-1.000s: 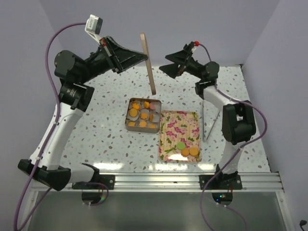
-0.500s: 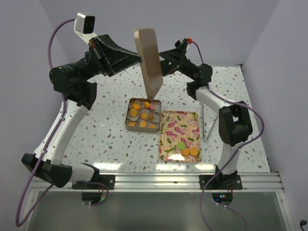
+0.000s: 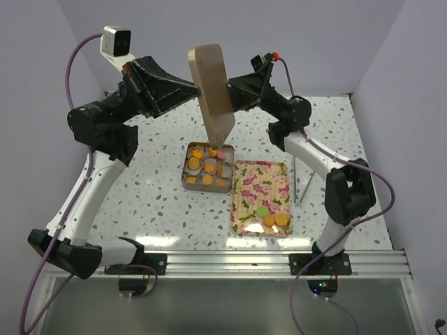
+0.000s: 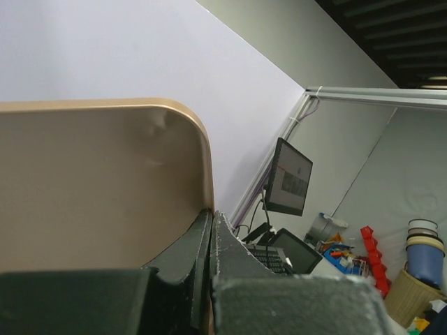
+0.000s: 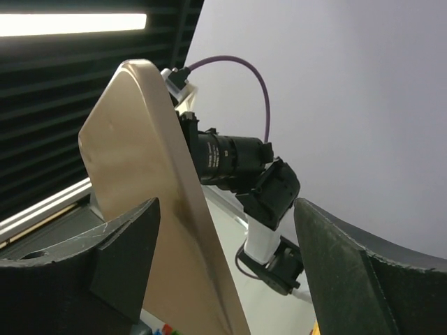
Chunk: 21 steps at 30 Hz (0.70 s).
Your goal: Pack the cookies
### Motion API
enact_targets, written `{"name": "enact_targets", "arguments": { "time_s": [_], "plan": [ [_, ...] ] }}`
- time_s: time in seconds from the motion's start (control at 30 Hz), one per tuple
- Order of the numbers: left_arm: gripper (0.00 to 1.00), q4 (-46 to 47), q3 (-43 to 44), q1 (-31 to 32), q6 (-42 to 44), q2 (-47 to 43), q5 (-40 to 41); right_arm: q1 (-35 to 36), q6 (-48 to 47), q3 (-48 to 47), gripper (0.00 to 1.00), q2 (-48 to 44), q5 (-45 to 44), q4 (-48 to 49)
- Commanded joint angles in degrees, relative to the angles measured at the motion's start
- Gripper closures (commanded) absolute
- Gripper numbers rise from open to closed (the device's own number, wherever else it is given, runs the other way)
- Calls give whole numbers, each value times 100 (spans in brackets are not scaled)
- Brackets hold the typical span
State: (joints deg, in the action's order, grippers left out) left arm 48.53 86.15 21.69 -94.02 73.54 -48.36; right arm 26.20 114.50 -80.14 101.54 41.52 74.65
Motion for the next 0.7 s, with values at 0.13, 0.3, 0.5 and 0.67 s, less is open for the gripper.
{"name": "enact_targets", "arguments": {
  "time_s": [0.13,0.3,0.5,0.67],
  "plan": [
    [100,552,-221,-34,-90,-278,266,465,838,200,46,-617,216,1790],
    [100,491,-423,-34,-47,-436,301,492,758,446,75,-881,190,1790],
    [90,-324,-897,-77,321,-822,379,492,767,613,90,-1101,6,1781],
    [69,-1503,-1477,-165,910,-1245,555,483,785,614,100,-1180,-118,1781]
  ]
}}
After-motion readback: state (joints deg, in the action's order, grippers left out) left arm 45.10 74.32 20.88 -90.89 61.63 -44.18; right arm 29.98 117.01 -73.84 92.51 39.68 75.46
